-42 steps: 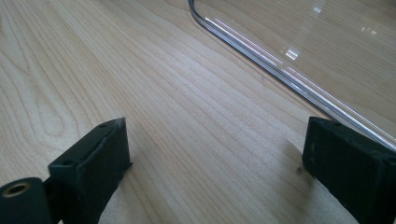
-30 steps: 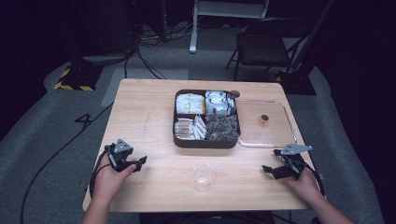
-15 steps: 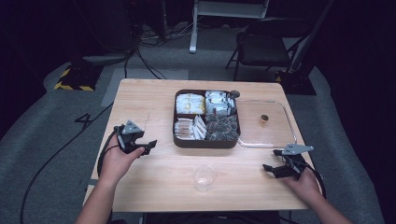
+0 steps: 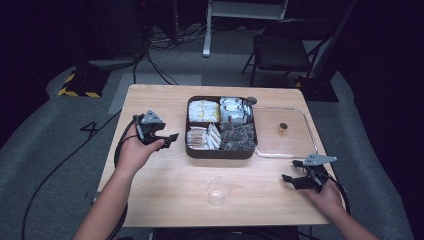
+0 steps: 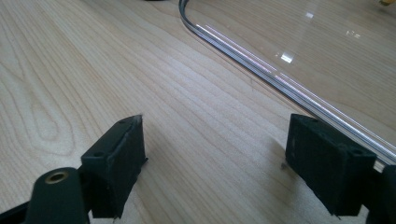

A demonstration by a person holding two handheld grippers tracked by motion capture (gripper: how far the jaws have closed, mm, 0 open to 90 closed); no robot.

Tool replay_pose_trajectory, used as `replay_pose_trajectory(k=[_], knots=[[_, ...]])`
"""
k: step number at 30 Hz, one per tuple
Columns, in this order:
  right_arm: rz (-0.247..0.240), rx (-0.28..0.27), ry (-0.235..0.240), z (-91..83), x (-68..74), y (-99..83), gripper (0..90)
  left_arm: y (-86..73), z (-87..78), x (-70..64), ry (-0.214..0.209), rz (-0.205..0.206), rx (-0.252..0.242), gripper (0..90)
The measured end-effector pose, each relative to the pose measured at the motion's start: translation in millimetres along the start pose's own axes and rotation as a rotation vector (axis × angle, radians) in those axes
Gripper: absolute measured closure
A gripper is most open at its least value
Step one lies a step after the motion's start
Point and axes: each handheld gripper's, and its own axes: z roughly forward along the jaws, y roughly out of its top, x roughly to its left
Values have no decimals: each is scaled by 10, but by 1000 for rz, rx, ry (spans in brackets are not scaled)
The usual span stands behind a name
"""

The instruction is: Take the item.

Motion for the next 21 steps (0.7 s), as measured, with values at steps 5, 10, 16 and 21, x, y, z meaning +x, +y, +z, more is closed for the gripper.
replay_pose_trajectory(k=[5, 10, 16, 21], knots=[[0, 0, 0, 0, 0, 0, 199, 167, 92, 17, -15, 46, -8, 332], [0, 0, 0, 0, 0, 0, 199, 319, 166, 16, -23, 70, -13, 332], [0, 0, 0, 0, 1, 0, 199, 561, 324, -1, -47, 89, -22, 336], [0, 0, 0, 0, 0, 0, 199, 673, 465, -8, -65, 79, -21, 339]])
